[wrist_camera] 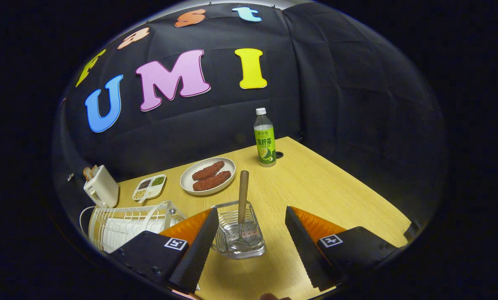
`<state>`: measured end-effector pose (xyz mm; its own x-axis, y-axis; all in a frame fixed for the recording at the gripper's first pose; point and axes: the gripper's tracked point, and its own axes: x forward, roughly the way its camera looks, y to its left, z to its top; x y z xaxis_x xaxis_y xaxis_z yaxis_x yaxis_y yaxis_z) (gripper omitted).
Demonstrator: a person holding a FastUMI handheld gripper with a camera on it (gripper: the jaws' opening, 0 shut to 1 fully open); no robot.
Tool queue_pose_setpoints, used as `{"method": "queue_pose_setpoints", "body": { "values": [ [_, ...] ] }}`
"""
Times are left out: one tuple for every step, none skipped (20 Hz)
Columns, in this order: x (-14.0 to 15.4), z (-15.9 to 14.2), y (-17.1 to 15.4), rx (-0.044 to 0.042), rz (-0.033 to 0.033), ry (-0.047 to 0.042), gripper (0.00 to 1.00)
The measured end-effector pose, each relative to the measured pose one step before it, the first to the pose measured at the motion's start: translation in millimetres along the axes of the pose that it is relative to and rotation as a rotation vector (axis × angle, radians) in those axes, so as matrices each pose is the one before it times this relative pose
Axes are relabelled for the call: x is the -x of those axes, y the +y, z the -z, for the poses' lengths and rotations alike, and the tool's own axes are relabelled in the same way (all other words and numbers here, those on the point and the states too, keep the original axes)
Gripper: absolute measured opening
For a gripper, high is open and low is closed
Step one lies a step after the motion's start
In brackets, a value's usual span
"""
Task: Take the plate from the dish rack, then take the spoon from the basket and place it into the plate.
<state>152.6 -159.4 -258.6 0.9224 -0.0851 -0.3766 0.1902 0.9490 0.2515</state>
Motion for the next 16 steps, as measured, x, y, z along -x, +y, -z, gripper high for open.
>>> {"method": "queue_pose_setpoints", "body": {
  "values": [
    [-11.28, -0.68, 1.54, -0.00883, -0.01349, 0.00304, 0.98],
    [-10.55, -1.01, 1.52, -0.01369, -0.00981, 0.00366, 0.98],
    [-11.99, -0.22, -0.14, -0.01279, 0.00037, 0.00252, 0.98],
    [-8.12, -0.03, 1.28, -0.00942, -0.00712, 0.00253, 0.98],
    [-8.34, -0.04, 1.81, -0.00360, -0.00614, 0.00335, 0.98],
    [-7.23, 0.19, 1.15, 0.00448, -0.00703, 0.00294, 0.96],
    [-6.03, 0.87, 0.69, 0.00846, -0.00697, 0.00727, 0.96],
    [-5.29, 1.24, 1.70, 0.00653, -0.00822, 0.00825, 0.94],
    [-4.16, 1.30, 0.90, 0.00718, -0.00810, 0.00554, 0.92],
    [-2.40, 1.23, 1.37, 0.00809, -0.00770, 0.00589, 0.87],
    [-2.17, 0.45, 1.37, 0.00709, -0.00947, 0.00148, 0.85],
    [-1.78, -1.07, 1.93, 0.00027, -0.00677, -0.00282, 0.78],
    [-1.97, -0.19, 0.16, 0.00290, -0.00016, 0.00225, 0.75],
    [-1.72, 0.35, 0.22, 0.00122, -0.00162, 0.00186, 0.66],
    [-0.96, -0.40, 0.83, -0.00116, -0.00100, 0.00430, 0.58],
    [-0.39, -0.16, 0.21, -0.00093, -0.00001, 0.00255, 0.50]
  ]
}}
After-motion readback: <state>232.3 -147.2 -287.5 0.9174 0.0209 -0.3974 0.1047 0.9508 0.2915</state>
